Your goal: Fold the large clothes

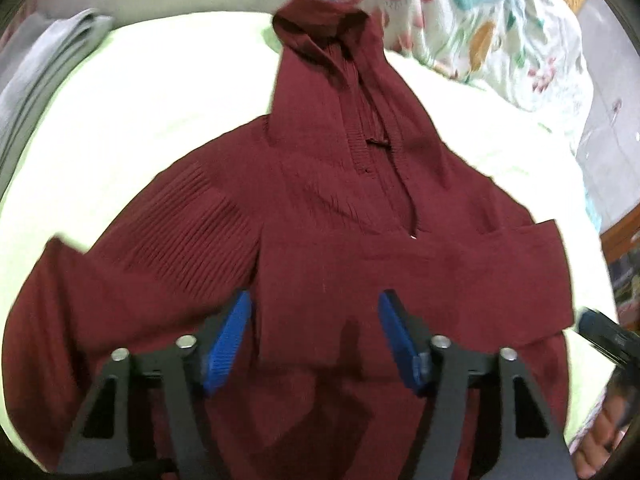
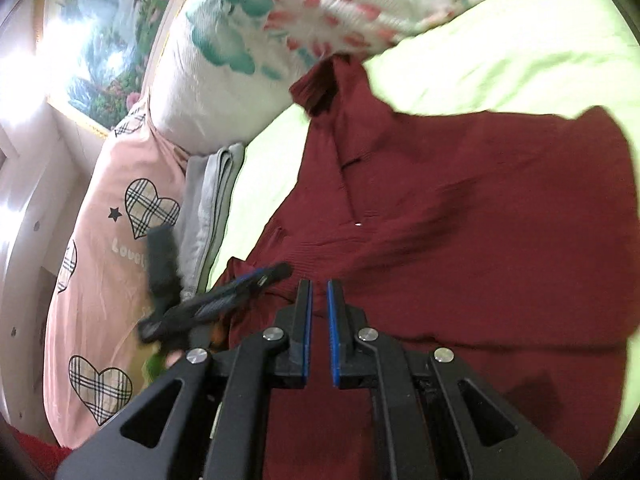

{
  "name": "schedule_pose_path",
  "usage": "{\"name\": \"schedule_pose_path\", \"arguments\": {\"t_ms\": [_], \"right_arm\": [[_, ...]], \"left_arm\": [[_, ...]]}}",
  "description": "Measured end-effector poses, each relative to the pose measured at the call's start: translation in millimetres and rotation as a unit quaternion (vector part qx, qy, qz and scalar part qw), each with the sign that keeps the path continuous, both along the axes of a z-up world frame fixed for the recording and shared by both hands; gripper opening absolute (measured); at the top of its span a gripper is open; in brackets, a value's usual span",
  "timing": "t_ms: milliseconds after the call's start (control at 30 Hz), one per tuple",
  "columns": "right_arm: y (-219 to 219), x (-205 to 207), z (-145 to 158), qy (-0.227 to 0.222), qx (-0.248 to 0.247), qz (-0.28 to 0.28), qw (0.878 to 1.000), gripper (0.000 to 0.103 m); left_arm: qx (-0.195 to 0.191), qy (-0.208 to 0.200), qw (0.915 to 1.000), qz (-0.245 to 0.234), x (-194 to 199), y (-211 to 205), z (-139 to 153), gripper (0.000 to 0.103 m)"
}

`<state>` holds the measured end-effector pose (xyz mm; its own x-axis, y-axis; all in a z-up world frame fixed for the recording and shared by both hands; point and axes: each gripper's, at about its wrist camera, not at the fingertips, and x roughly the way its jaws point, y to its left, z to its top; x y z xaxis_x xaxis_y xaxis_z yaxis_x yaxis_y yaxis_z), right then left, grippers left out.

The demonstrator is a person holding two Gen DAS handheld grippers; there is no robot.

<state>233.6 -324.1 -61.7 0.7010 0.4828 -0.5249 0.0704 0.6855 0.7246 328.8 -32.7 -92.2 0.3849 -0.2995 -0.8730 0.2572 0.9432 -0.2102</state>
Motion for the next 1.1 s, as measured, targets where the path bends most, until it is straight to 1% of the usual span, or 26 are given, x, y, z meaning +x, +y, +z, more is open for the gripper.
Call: {"name": "schedule_pose_path", "arguments": {"t_ms": [33, 67, 100, 200, 267, 333, 367, 433, 467, 500, 533, 567, 600, 633, 667, 733, 767, 800, 833, 900, 967, 1000, 1033, 1100], "right_arm": [[-5, -7, 1, -0.001, 0.0, -0.005, 1.0, 0.009], [-8, -11, 2, -0.001, 0.0, -0.009, 1.0, 0.009], [-13, -17, 3, -0.003, -0.004, -0.015, 1.0, 0.009], [-21, -29, 10, -0.011, -0.02, -0.04, 0.999, 0.008], [-31, -35, 14, -0.013, -0.037, -0.063, 0.997, 0.009], [-46, -41, 16, -0.009, -0.055, -0.086, 0.995, 0.008], [-55, -42, 15, 0.0, -0.068, -0.104, 0.992, 0.009], [-70, -40, 12, 0.015, -0.09, -0.13, 0.987, 0.018], [-76, -38, 9, 0.019, -0.098, -0.138, 0.985, 0.037], [-84, -34, 5, 0.029, -0.112, -0.153, 0.981, 0.059], [-93, -27, -1, 0.045, -0.125, -0.165, 0.977, 0.066], [-99, -22, -6, 0.052, -0.13, -0.17, 0.975, 0.067], [-107, -15, -12, 0.056, -0.129, -0.172, 0.975, 0.067], [-112, -8, -18, 0.062, -0.126, -0.168, 0.976, 0.067], [-118, 4, -29, 0.083, -0.125, -0.158, 0.976, 0.067], [-125, 22, -47, 0.116, -0.125, -0.148, 0.974, 0.067], [-128, 30, -58, 0.127, -0.111, -0.136, 0.976, 0.057], [-130, 36, -66, 0.135, -0.106, -0.129, 0.977, 0.015], [-132, 39, -68, 0.141, -0.117, -0.126, 0.975, 0.009], [-140, 37, -59, 0.125, -0.112, -0.126, 0.978, 0.008], [-146, 36, -46, 0.113, -0.144, -0.134, 0.974, 0.008], [-146, 38, -44, 0.113, -0.151, -0.133, 0.973, 0.008], [-147, 39, -45, 0.116, -0.154, -0.126, 0.973, 0.008], [-146, 46, -54, 0.151, -0.171, -0.116, 0.967, 0.011]], "left_arm": [[0.014, 0.011, 0.9998, -0.009, 7, -7, -8, 0.037], [0.026, 0.011, 0.9995, -0.011, 8, -9, -11, 0.017], [0.029, 0.001, 0.9995, -0.011, 5, -9, -10, 0.008], [0.001, -0.061, 0.9981, 0.002, -15, 4, 10, 0.005], [-0.02, -0.081, 0.9962, 0.027, -25, 22, 20, 0.005], [-0.021, -0.087, 0.994, 0.063, -33, 44, 22, 0.004], [-0.02, -0.086, 0.9932, 0.076, -36, 54, 20, 0.004], [-0.029, -0.073, 0.9937, 0.079, -40, 67, 14, 0.005], [-0.029, -0.072, 0.9936, 0.082, -41, 70, 10, 0.005], [-0.02, -0.077, 0.9927, 0.091, -42, 72, 8, 0.005], [-0.012, -0.083, 0.9909, 0.105, -44, 76, 8, 0.003], [-0.011, -0.085, 0.9889, 0.121, -46, 84, 9, 0.003], [-0.021, -0.08, 0.9881, 0.13, -51, 93, 8, 0.002], [-0.03, -0.073, 0.9887, 0.128, -52, 96, 6, 0.002], [-0.028, -0.071, 0.9894, 0.124, -53, 96, 5, 0.002], [-0.009, -0.074, 0.9907, 0.114, -54, 91, 4, 0.002], [-0.007, -0.074, 0.9909, 0.111, -54, 89, 4, 0.002], [-0.008, -0.074, 0.9911, 0.111, -54, 89, 4, 0.002], [-0.01, -0.072, 0.9913, 0.11, -55, 90, 4, 0.002], [-0.013, -0.07, 0.992, 0.103, -50, 82, 4, 0.002], [-0.011, -0.071, 0.9932, 0.092, -49, 75, 2, 0.002], [-0.006, -0.072, 0.9935, 0.088, -48, 70, 0, 0.002], [0.002, -0.072, 0.9935, 0.089, -47, 67, -4, 0.001], [0.006, -0.064, 0.9936, 0.093, -46, 68, -9, 0.001]]}}
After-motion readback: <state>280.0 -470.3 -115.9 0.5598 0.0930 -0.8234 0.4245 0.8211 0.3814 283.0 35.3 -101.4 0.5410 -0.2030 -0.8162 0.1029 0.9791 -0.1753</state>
